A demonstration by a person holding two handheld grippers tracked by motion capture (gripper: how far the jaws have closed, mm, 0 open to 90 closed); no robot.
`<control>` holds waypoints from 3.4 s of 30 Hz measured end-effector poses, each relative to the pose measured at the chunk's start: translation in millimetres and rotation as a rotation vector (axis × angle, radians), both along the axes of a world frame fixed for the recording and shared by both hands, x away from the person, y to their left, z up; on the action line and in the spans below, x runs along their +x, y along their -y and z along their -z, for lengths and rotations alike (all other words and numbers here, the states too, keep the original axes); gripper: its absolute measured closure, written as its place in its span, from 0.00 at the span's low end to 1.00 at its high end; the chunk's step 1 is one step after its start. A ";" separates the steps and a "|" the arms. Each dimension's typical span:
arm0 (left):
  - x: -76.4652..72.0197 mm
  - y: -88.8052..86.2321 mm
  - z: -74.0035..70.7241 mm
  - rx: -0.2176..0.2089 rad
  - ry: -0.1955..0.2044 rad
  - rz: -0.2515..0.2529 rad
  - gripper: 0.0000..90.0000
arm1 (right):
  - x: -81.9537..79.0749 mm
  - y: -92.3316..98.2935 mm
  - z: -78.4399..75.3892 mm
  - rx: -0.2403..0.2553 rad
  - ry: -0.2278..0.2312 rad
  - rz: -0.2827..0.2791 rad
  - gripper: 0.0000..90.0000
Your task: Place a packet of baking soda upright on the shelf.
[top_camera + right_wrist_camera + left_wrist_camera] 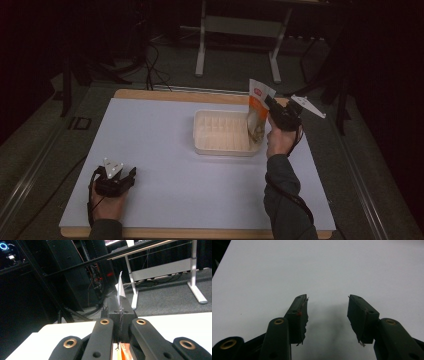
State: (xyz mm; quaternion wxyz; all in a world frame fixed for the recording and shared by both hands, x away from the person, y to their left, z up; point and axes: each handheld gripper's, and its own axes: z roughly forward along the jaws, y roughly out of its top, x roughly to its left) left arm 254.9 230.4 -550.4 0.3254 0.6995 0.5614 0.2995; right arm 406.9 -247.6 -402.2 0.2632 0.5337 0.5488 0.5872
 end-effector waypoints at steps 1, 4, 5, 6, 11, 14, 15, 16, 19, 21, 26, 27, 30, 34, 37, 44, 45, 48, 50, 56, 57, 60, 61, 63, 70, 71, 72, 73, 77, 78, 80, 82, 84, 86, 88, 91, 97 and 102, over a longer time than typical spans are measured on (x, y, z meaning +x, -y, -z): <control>-0.1 0.0 0.0 0.000 0.000 0.000 0.56 | -0.4 0.5 1.1 0.000 0.000 0.001 1.00; -0.1 0.0 0.0 0.000 0.001 0.001 0.56 | -1.5 2.0 5.9 -0.001 -0.001 -0.004 1.00; 0.0 0.0 0.0 -0.001 0.001 0.001 0.56 | -2.1 2.5 8.0 -0.002 0.000 -0.008 1.00; 0.0 0.0 0.0 -0.001 0.001 0.001 0.56 | -3.0 2.9 10.2 0.001 -0.002 -0.010 1.00; -0.2 0.0 0.0 -0.001 0.002 0.001 0.56 | -7.1 3.4 19.8 -0.005 -0.003 -0.023 1.00; -0.2 0.2 0.0 0.002 0.000 0.001 0.56 | -11.7 3.2 21.1 -0.008 0.004 -0.034 1.00; -0.3 0.2 -0.1 0.003 0.001 0.002 0.56 | -13.5 3.1 21.6 -0.012 0.006 -0.039 1.00; -0.2 0.2 0.0 0.001 0.001 0.001 0.56 | -15.2 3.5 22.4 -0.011 0.010 -0.042 1.00; -0.3 0.1 0.0 0.000 0.002 0.001 0.56 | -20.0 4.7 25.0 -0.002 0.021 -0.049 1.00; -0.2 0.2 0.0 0.001 0.000 0.000 0.56 | -23.0 6.0 27.1 0.007 0.026 -0.061 1.00; -0.3 0.2 -0.1 0.002 -0.001 0.001 0.56 | -27.9 10.2 29.7 0.019 0.036 -0.065 1.00; -0.3 0.3 -0.1 0.002 0.000 0.000 0.56 | -29.8 9.8 29.9 0.015 0.039 -0.069 1.00; -0.2 0.6 0.1 0.006 -0.001 0.002 0.56 | -33.0 9.3 30.1 0.003 0.046 -0.095 1.00; -0.6 0.3 -0.1 0.002 0.000 0.002 0.56 | -34.0 8.1 29.0 -0.020 0.035 -0.084 1.00; -0.5 0.4 -0.1 0.003 -0.002 0.001 0.56 | -38.4 6.2 28.3 -0.059 0.038 -0.082 1.00; -0.2 0.6 0.2 0.002 -0.001 0.000 0.56 | -43.9 5.3 27.2 -0.127 0.025 -0.073 0.98; -0.3 0.7 0.1 0.005 -0.002 0.001 0.56 | -43.0 5.2 28.5 -0.139 0.009 -0.068 0.97; -0.2 0.5 0.1 0.004 -0.004 0.001 0.56 | -41.1 6.6 36.5 -0.153 -0.026 -0.069 0.97; -0.1 0.5 0.2 0.004 -0.004 0.000 0.56 | -40.9 7.5 41.4 -0.154 -0.045 -0.082 0.95; -0.3 0.6 0.1 0.005 -0.002 0.000 0.56 | -45.5 1.1 51.1 -0.233 -0.077 -0.112 0.95; -0.3 0.6 0.1 0.006 -0.002 0.001 0.56 | -46.5 0.1 51.8 -0.242 -0.082 -0.111 0.95; -0.5 0.5 0.0 0.005 -0.002 0.000 0.56 | -49.6 -2.6 54.9 -0.271 -0.087 -0.109 0.94; -0.5 0.5 0.0 0.005 -0.001 0.000 0.56 | -50.3 -3.3 56.2 -0.279 -0.090 -0.111 0.94; -0.5 0.5 0.0 0.004 -0.002 0.001 0.56 | -52.0 -3.5 60.1 -0.282 -0.093 -0.112 0.94; -0.6 0.7 0.0 0.006 -0.001 0.000 0.56 | -58.0 -4.3 75.2 -0.298 -0.117 -0.133 0.95; -0.6 0.6 0.0 0.005 -0.001 0.000 0.56 | -58.9 -4.5 77.6 -0.302 -0.116 -0.132 0.95; -0.6 0.6 0.0 0.006 0.000 0.000 0.56 | -59.7 -4.5 79.3 -0.301 -0.118 -0.131 0.95; -0.7 0.8 0.0 0.006 0.000 0.000 0.56 | -60.2 -4.4 80.6 -0.302 -0.119 -0.133 0.95; -0.6 0.8 0.0 0.005 -0.001 0.000 0.56 | -60.4 -4.8 83.9 -0.318 -0.129 -0.139 0.95; -0.6 0.8 0.0 0.005 -0.001 0.000 0.56 | -60.6 -4.7 84.8 -0.321 -0.129 -0.140 0.95; -0.7 0.8 0.0 0.005 -0.001 0.000 0.55 | -60.8 -5.2 87.3 -0.328 -0.137 -0.139 0.95; -0.6 0.8 0.0 0.007 0.000 0.000 0.56 | -60.8 -5.1 89.6 -0.322 -0.139 -0.138 0.95; -0.6 0.8 0.1 0.006 -0.001 0.000 0.55 | -60.7 -5.4 90.3 -0.320 -0.142 -0.139 0.95; -0.7 0.8 0.0 0.005 -0.001 -0.001 0.55 | -60.5 -5.4 90.2 -0.326 -0.146 -0.141 0.94; -0.6 0.8 0.1 0.005 -0.001 -0.001 0.55 | -60.6 -5.7 89.6 -0.341 -0.151 -0.137 0.92; -0.5 0.6 0.1 0.004 -0.004 -0.003 0.55 | -61.1 -5.8 90.7 -0.381 -0.180 -0.106 0.83; -0.4 1.4 0.2 0.009 -0.004 -0.003 0.55 | -62.8 -3.9 96.2 -0.367 -0.218 -0.109 0.89; -0.4 1.3 0.2 0.008 -0.004 -0.003 0.55 | -62.3 -10.3 100.8 -0.411 -0.253 -0.100 0.98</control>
